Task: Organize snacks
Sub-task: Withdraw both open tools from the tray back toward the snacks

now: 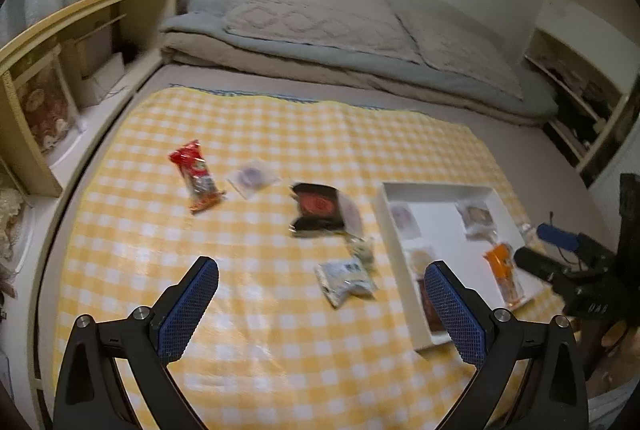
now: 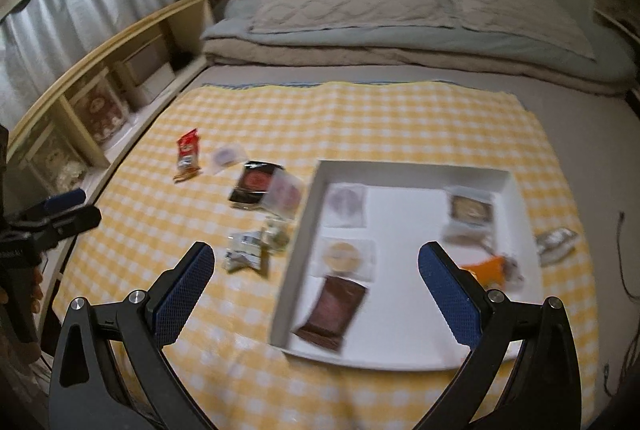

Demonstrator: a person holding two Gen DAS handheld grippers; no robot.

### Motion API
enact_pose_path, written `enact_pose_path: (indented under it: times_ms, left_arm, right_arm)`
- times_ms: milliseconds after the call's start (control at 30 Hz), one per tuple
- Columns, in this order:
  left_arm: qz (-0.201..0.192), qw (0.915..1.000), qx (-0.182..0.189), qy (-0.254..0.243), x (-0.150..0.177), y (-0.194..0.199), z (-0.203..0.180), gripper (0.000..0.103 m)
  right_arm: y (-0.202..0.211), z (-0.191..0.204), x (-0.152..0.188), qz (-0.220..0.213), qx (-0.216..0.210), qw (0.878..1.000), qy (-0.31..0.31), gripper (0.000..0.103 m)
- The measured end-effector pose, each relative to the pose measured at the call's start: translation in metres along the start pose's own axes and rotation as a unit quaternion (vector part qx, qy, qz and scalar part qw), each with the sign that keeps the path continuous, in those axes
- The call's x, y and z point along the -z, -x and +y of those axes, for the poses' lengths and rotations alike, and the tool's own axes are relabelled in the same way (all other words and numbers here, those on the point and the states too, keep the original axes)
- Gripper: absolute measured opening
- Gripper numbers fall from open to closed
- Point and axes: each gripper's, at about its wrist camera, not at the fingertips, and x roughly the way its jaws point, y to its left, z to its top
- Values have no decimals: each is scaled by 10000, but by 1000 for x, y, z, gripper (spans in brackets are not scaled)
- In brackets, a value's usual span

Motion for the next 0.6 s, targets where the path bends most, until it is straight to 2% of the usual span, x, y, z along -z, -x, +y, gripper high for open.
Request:
enact_pose_path:
  times_ms: [233, 367, 433, 533, 600]
  left_arm:
    - [-134, 9981, -301, 518, -21, -5, 41, 103]
    - [3, 9949, -419, 916, -41, -33, 67, 103]
    - [74, 9930, -509, 1059, -53, -53, 79, 103]
    - [211, 9894, -454, 1361, -67, -91, 93, 103]
    - [269, 9873, -406, 1512, -74, -119, 99, 103]
  right_arm:
    - [-41, 42, -12, 274, -413, 9984, 277, 103]
    - [-71, 57, -16, 656, -630, 9954, 313, 103]
    - [-89, 61, -19, 988, -761, 9920, 198, 103]
    - [-112, 63, -22, 1361, -1045, 9852, -27, 93]
    - [-126, 64, -22, 1558, -1039, 9823, -22, 79]
